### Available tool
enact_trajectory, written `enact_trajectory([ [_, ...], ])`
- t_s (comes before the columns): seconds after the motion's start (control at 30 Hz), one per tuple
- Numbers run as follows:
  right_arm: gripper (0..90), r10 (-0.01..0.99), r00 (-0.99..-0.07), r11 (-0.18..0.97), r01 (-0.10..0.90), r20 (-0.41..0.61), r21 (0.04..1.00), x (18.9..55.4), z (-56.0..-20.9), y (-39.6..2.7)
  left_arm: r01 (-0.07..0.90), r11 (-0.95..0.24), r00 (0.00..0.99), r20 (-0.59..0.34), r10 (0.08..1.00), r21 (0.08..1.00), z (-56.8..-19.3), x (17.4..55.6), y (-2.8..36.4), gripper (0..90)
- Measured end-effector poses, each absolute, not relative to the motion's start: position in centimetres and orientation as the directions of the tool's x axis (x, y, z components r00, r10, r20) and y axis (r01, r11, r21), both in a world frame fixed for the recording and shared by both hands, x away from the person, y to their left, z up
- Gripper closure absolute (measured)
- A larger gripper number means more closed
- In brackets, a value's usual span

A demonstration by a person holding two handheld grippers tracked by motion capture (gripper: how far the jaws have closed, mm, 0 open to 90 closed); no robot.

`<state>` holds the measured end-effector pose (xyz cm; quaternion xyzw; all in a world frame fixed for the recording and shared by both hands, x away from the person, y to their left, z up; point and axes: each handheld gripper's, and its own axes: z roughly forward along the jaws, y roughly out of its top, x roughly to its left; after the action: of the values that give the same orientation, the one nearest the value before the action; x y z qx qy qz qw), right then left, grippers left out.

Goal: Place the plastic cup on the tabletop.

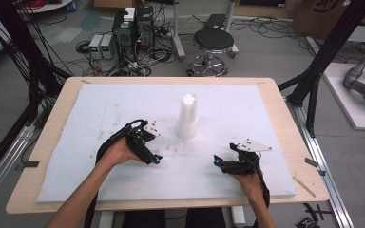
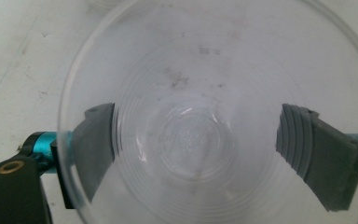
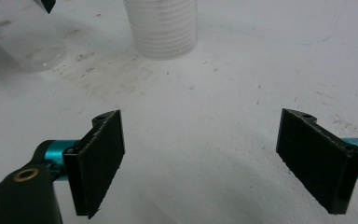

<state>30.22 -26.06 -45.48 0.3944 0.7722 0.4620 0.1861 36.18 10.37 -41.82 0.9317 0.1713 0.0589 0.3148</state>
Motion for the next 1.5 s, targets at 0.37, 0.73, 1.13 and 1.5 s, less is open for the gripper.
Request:
enact_trajectory([
  [0.37,15.3,0.791,-0.609,0.255,0.413,0.057,0.874,29.8,-45.4,-26.1,0.330,-0.556,0.864,-0.006,0.504,0.763,-42.8,32.6,16.0,13.1],
  [0.73,15.3,0.791,-0.610,0.242,0.394,0.055,0.886,29.7,-45.4,-26.3,0.292,-0.241,0.743,-0.060,0.667,0.926,-46.3,28.1,23.3,13.0],
  [1.13,15.3,0.790,-0.610,0.214,0.365,0.059,0.906,29.2,-45.4,-26.5,0.240,-0.174,0.712,-0.051,0.701,0.955,-46.9,27.3,24.3,13.6],
  [1.5,15.3,0.793,-0.605,0.199,0.363,0.068,0.910,29.1,-45.4,-26.6,0.264,-0.102,0.698,-0.117,0.707,0.959,-47.0,27.6,25.0,13.5],
])
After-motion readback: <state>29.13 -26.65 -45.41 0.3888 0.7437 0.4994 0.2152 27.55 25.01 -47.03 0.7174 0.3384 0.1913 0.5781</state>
